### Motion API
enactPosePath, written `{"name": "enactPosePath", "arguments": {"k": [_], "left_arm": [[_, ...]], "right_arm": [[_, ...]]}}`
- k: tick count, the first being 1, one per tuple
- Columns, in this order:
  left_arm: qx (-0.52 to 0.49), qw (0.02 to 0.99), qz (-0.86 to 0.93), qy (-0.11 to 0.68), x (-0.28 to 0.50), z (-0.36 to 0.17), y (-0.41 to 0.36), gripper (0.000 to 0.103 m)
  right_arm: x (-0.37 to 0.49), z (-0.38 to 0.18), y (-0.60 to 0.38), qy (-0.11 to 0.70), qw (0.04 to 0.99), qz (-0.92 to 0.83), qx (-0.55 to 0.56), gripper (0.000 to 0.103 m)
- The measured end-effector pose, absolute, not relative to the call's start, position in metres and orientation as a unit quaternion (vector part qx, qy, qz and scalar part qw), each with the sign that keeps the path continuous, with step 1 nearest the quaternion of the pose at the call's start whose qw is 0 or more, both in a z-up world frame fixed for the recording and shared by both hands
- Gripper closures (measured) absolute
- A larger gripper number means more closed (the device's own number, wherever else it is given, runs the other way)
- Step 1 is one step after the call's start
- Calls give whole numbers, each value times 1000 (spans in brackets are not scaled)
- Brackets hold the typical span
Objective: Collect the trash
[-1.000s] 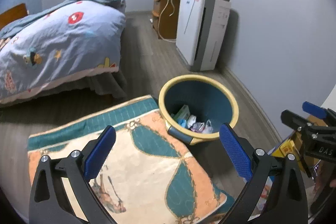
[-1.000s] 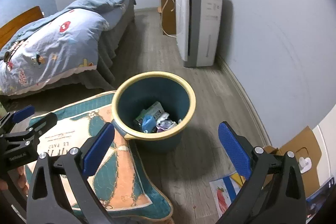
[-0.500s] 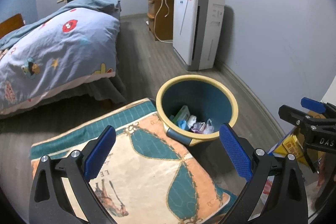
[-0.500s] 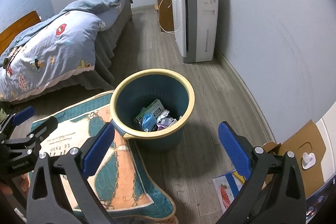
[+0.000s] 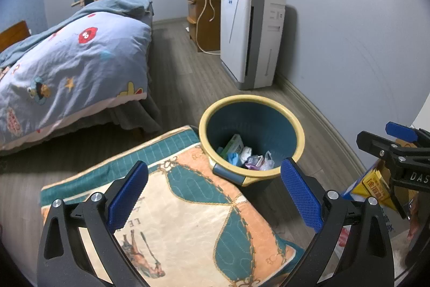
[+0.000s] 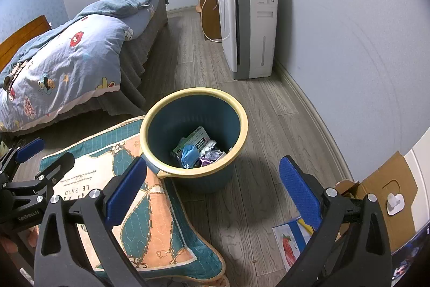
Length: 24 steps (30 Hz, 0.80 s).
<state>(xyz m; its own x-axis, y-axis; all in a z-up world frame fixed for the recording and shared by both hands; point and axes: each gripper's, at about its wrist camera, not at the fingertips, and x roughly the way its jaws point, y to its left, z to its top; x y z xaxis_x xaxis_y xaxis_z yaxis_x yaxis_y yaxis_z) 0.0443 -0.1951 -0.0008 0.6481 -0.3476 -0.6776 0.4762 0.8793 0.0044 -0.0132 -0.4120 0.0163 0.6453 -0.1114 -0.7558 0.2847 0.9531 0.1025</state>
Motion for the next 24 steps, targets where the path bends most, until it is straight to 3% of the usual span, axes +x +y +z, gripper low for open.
{"name": "enactPosePath", "arguments": {"k": [24], "left_arm": [[101, 903, -229, 349, 40, 0, -199, 5]], "right_arm": [[-13, 16, -413, 408, 900, -110, 106, 6]]}}
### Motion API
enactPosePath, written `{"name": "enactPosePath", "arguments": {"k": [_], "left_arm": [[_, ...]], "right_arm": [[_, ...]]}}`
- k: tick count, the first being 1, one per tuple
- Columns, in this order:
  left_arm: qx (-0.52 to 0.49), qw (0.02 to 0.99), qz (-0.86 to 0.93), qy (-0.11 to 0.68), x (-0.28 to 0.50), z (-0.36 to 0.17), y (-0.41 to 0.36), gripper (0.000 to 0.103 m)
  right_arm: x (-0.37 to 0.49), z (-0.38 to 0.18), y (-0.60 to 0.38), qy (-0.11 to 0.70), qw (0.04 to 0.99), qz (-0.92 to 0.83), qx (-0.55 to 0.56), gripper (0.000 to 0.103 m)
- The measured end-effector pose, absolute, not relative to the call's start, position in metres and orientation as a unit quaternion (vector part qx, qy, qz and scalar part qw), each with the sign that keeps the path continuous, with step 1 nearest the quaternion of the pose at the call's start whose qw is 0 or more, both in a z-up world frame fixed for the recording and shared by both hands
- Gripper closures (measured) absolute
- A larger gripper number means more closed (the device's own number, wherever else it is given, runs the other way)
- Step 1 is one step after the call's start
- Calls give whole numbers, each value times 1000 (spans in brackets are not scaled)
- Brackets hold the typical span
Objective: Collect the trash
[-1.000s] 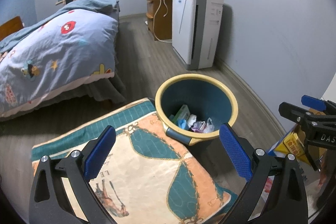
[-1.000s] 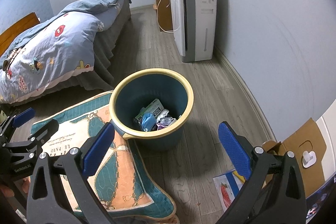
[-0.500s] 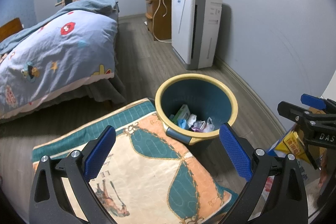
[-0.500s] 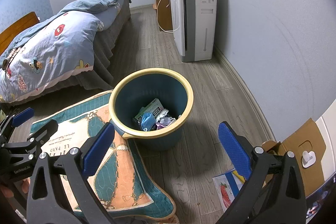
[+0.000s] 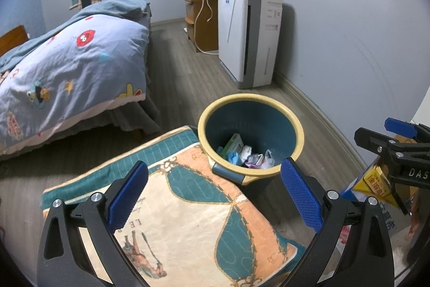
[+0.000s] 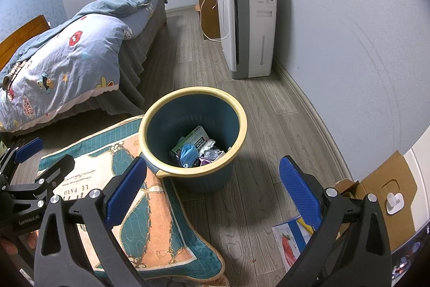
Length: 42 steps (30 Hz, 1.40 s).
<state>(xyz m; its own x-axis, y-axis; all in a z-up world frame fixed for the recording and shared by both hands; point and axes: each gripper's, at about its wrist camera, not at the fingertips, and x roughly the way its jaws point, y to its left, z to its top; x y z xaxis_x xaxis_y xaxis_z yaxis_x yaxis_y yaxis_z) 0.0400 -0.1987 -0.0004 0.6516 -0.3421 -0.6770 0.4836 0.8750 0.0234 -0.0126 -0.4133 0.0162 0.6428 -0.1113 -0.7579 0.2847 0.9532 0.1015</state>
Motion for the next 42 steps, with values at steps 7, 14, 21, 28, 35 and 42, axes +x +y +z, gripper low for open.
{"name": "enactPosePath", "arguments": {"k": [7, 14, 21, 28, 35, 42], "left_arm": [[102, 903, -229, 349, 40, -1, -199, 5], [102, 903, -228, 350, 39, -1, -200, 5], [102, 903, -228, 350, 39, -1, -200, 5], [103, 903, -227, 349, 39, -1, -201, 5], [109, 897, -244, 353, 38, -2, -201, 5], [112, 896, -225, 366, 41, -1, -191, 5]], "right_arm": [[-12, 16, -414, 408, 900, -110, 106, 6], [-12, 17, -414, 408, 900, -109, 106, 6], [-12, 17, -414, 408, 900, -109, 106, 6], [-11, 17, -414, 408, 900, -109, 106, 6], [-11, 17, -415, 409, 900, -109, 106, 6], [-13, 11, -421, 421, 890, -127, 122, 6]]}}
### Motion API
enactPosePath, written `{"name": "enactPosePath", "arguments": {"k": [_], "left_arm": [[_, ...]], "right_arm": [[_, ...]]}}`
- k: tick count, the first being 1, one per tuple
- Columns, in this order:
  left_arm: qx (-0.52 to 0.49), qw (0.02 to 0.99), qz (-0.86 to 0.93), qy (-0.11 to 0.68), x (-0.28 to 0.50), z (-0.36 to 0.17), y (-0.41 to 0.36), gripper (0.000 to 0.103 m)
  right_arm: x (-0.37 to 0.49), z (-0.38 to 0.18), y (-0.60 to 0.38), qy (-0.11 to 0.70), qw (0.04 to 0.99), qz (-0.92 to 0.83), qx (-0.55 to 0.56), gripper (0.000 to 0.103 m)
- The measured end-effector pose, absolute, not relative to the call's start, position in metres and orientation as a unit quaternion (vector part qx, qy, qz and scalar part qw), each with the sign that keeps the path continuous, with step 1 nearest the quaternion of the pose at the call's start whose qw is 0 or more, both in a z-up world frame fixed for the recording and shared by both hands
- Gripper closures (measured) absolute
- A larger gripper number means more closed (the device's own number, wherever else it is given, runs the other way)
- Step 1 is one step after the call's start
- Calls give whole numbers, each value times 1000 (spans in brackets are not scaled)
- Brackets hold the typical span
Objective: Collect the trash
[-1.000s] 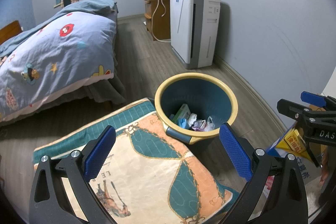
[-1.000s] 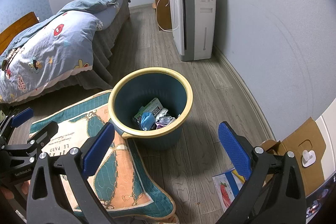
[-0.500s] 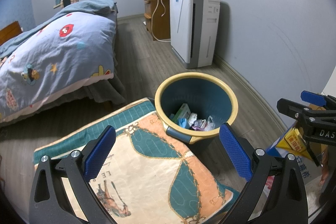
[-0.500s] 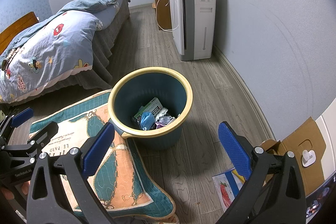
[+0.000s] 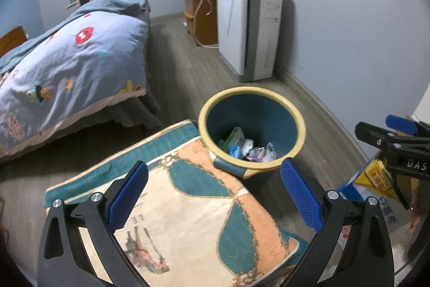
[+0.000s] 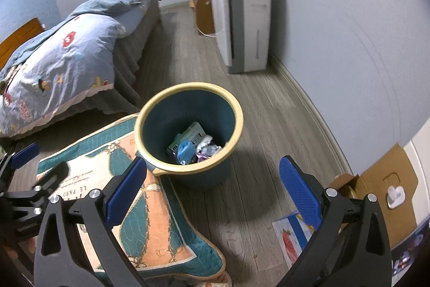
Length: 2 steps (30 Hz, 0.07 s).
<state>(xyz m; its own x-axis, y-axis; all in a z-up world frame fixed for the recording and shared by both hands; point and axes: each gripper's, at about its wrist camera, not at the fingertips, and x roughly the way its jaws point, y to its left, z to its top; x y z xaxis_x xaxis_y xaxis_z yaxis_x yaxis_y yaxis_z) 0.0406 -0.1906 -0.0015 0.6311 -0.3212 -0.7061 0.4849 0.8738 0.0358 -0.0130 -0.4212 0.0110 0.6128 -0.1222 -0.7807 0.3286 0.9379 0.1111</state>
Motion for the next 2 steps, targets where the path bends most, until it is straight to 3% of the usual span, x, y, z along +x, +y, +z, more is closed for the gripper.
{"name": "enactPosePath", "arguments": {"k": [2], "left_arm": [[103, 900, -217, 363, 40, 4, -180, 5]], "right_arm": [[-11, 1, -424, 438, 878, -133, 144, 6]]}}
